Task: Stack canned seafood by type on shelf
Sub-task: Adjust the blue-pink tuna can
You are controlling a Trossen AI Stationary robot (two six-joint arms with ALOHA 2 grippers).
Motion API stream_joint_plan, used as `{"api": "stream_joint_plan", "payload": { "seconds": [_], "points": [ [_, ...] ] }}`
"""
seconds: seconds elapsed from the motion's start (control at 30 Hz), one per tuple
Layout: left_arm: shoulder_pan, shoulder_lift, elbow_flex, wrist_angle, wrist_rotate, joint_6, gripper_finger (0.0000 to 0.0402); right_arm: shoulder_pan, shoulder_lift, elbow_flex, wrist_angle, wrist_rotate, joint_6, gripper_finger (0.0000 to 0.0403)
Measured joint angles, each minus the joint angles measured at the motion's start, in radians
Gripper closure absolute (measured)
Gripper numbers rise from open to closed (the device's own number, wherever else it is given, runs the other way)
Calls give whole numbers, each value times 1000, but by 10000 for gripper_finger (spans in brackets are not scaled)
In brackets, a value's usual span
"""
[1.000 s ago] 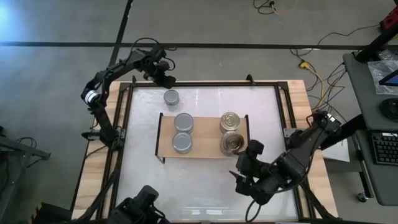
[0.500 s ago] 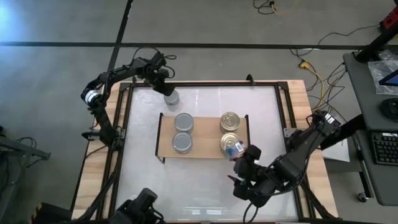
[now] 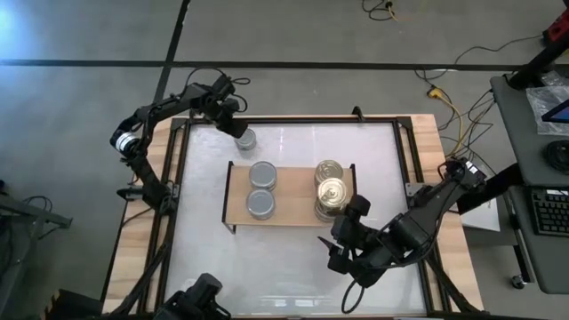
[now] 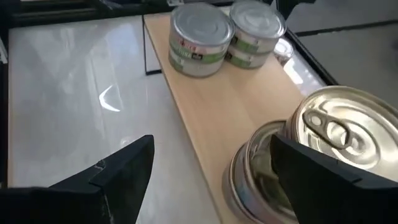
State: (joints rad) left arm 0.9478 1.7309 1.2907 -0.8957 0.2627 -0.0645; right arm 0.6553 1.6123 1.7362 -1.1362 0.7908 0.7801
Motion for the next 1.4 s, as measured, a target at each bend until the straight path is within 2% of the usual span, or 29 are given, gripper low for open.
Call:
{"api": "stream_joint_plan", "payload": {
  "seconds": [0.17, 0.4, 0.5, 0.63, 0.8, 1.13, 1.4],
  "points": [
    [-1, -16, 0, 3, -18, 0, 401, -5, 0, 49, 6, 15, -55, 100],
    [-7, -18, 0, 7, -19, -4, 401, -32, -7, 111, -20, 224, -111, 117],
    [-11, -18, 0, 15, -20, -4, 401, -105, -13, 125, -51, 224, -90, 130],
    [-13, -18, 0, 18, -20, -4, 401, -221, -14, 126, -159, 166, -21, 161],
    [-13, -18, 0, 22, -20, 23, 401, -311, -16, 114, -273, -33, 42, 213],
    [-13, -18, 0, 35, -20, 29, 401, -303, -9, 109, -268, -183, 13, 303],
    [-13, -18, 0, 35, -20, 26, 401, -251, -8, 108, -259, -206, 7, 346]
  ]
}}
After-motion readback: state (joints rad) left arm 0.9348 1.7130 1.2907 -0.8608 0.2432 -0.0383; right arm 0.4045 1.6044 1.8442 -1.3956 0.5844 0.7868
